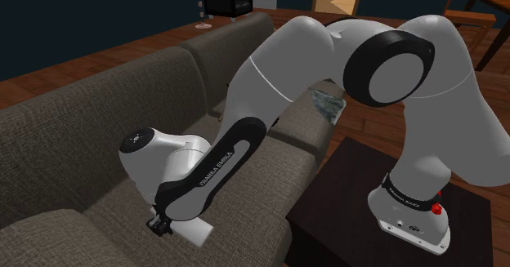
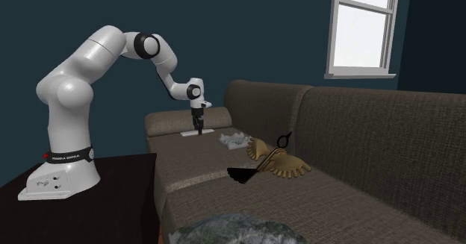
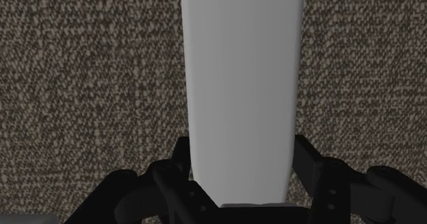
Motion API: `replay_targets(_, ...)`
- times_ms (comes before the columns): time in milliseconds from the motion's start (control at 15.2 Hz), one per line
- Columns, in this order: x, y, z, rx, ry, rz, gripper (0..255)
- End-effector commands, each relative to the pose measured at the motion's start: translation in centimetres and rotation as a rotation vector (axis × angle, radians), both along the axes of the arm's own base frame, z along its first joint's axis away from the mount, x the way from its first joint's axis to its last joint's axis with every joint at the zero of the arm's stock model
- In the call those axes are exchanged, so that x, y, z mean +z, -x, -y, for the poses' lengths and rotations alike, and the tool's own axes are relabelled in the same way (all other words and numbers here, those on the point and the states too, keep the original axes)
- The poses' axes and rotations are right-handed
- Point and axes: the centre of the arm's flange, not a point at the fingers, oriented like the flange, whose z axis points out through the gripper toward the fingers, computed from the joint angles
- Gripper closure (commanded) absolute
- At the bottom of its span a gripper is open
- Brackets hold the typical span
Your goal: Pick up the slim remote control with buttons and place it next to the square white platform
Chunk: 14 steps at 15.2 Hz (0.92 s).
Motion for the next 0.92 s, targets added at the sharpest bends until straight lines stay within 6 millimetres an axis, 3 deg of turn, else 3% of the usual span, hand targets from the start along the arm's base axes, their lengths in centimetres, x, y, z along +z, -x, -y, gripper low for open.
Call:
replay_targets(0,0.0,0.0,0.0,0.0,0.0,0.0,255)
replay_targets(132,0.0,0.0,0.0,0.0,0.0,0.0,255)
replay_targets(198,0.0,0.0,0.0,0.0,0.0,0.0,0)
replay_targets(528,0.0,0.0,0.0,0.0,0.0,0.0,0)
replay_targets(792,5.0,0.0,0.0,0.0,0.0,0.0,0)
replay_targets(858,5.0,0.0,0.0,0.0,0.0,0.0,0)
